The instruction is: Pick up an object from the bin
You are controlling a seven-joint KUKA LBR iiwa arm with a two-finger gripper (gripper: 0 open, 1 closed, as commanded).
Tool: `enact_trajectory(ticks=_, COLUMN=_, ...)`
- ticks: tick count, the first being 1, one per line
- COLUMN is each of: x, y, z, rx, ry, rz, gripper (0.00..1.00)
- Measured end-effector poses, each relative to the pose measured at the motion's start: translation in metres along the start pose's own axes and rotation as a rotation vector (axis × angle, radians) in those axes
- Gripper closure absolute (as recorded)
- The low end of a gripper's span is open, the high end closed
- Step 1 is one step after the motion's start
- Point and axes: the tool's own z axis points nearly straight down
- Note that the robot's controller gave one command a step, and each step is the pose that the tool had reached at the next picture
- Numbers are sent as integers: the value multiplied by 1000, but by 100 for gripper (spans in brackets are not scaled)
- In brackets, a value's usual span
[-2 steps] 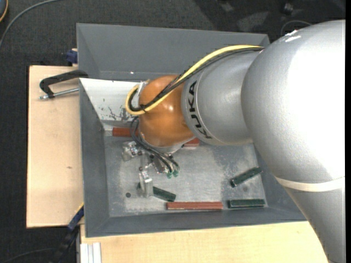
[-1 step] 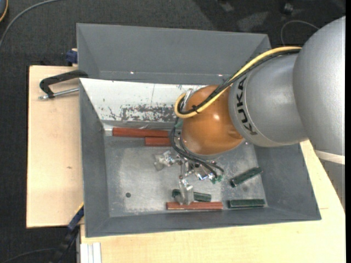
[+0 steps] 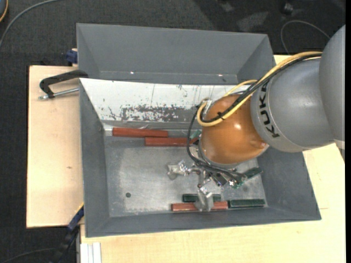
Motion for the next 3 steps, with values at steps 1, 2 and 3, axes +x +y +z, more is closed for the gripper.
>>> enact_trajectory(ticks=1, x=35, y=-62, z=-5, rx=3, ry=-4, rz=-331, gripper=0)
enact_trajectory(ticks=2, x=34, y=-60, z=-5, rx=1, ry=-5, rz=-332, gripper=100)
enact_trajectory(ticks=3, x=34, y=-60, z=-5, rx=0, ry=-4, rz=-333, gripper=0)
